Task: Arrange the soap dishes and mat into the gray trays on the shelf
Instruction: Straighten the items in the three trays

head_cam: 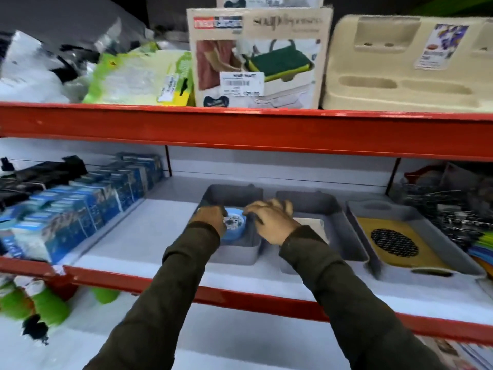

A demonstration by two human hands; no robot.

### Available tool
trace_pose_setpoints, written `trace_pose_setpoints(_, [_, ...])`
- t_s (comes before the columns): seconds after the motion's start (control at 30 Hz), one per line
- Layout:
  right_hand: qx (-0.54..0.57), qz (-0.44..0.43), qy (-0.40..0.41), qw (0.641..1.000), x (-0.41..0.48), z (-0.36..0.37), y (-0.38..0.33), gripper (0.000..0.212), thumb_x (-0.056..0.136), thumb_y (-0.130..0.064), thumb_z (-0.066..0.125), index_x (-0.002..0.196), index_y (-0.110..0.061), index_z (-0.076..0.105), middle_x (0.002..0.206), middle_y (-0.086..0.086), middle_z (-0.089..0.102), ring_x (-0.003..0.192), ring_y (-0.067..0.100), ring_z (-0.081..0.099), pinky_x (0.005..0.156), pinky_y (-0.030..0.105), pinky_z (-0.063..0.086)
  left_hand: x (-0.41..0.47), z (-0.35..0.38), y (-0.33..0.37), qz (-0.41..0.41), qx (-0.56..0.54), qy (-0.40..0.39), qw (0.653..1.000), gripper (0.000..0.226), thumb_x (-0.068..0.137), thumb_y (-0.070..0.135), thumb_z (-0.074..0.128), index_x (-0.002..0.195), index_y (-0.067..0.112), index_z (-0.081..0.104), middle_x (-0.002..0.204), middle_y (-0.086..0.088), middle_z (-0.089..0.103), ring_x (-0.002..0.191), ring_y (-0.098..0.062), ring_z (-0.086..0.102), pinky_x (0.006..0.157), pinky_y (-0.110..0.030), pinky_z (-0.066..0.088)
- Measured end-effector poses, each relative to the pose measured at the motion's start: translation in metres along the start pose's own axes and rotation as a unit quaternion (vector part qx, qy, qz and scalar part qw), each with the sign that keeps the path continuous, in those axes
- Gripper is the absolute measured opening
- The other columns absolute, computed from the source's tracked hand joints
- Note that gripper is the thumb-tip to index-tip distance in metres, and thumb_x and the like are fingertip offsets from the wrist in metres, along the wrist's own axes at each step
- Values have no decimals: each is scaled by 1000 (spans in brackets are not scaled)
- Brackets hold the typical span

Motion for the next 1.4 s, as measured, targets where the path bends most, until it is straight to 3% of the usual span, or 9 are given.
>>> trace_pose_setpoints(0.3, [-134, 65, -69, 986, 25, 29, -39, 37, 93, -20, 49, 128, -26, 61, 138, 6, 57, 140, 30, 33, 118, 60, -1, 13, 11, -24, 42, 72, -83, 993, 48, 91, 23, 54, 138, 14, 53, 140, -14, 55, 127, -32, 53, 110, -36, 43])
trace_pose_setpoints(0.43, [109, 94, 52, 988, 29, 27, -39, 48, 94, -7, 49, 141, -17, 48, 146, 9, 49, 135, 29, 44, 116, 41, 30, 13, 11, -25, 38, -139, -24, 989, 48, 93, 14, 49, 140, 12, 48, 148, -13, 44, 130, -32, 50, 112, -33, 39])
trace_pose_setpoints(0.53, [452, 171, 124, 866, 25, 28, -46, 43, 95, -2, 46, 138, -6, 44, 136, 5, 52, 124, 20, 52, 97, 21, 40, 23, 10, -24, -49, -416, -58, 906, 50, 96, 22, 43, 144, 8, 40, 146, -11, 44, 131, -34, 48, 104, -34, 42])
trace_pose_setpoints(0.67, [715, 249, 86, 648, 28, 34, -58, 20, 94, -5, 45, 82, -6, 62, 79, 12, 63, 69, 19, 60, 63, 24, 49, 52, 28, -35, -111, -556, -105, 817, 58, 93, 41, 38, 125, -4, 57, 123, -29, 64, 112, -38, 63, 106, -47, 47])
trace_pose_setpoints(0.87, [714, 276, 92, 637, 35, 36, -58, 22, 94, -8, 44, 74, -11, 54, 70, 8, 56, 61, 17, 53, 49, 21, 43, 66, 45, -46, -121, -595, -100, 788, 64, 89, 45, 38, 131, -1, 53, 117, -26, 67, 108, -38, 66, 104, -47, 49])
trace_pose_setpoints(1.0, [762, 219, 115, 598, 21, 20, -39, 16, 95, -2, 43, 95, -8, 57, 88, 9, 57, 83, 20, 59, 71, 23, 51, 23, 10, -23, -84, -494, -49, 864, 54, 99, 38, 36, 144, 8, 39, 138, -18, 55, 120, -33, 58, 103, -33, 44])
trace_pose_setpoints(1.1, [726, 145, 164, 652, -3, -4, -3, 43, 95, 8, 38, 132, -8, 51, 125, 9, 57, 119, 27, 55, 103, 40, 46, 1, 2, 0, 10, -416, 44, 908, 44, 102, 26, 37, 145, 17, 41, 148, -10, 47, 134, -29, 47, 104, -25, 34])
trace_pose_setpoints(1.27, [283, 173, 153, 931, -47, -29, 79, 46, 93, 2, 42, 136, -11, 53, 145, 10, 49, 136, 25, 44, 117, 37, 31, -14, 13, 73, 226, -211, -37, 950, 51, 92, 3, 43, 141, 18, 47, 143, -12, 53, 133, -30, 48, 120, -37, 27])
trace_pose_setpoints(1.4, [76, 174, -34, 981, -59, -21, 108, 47, 94, -3, 43, 140, -8, 49, 150, 12, 44, 139, 27, 41, 115, 30, 30, -18, 41, 128, 223, -64, -93, 968, 51, 89, 15, 49, 140, 17, 51, 142, -12, 54, 131, -32, 51, 115, -35, 37])
Point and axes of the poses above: each hand's wrist, its own x-axis towards the middle knuckle, its own z-axis out of the palm, y = z × x, the point moved 1 cm from there along x, towards the middle knuckle
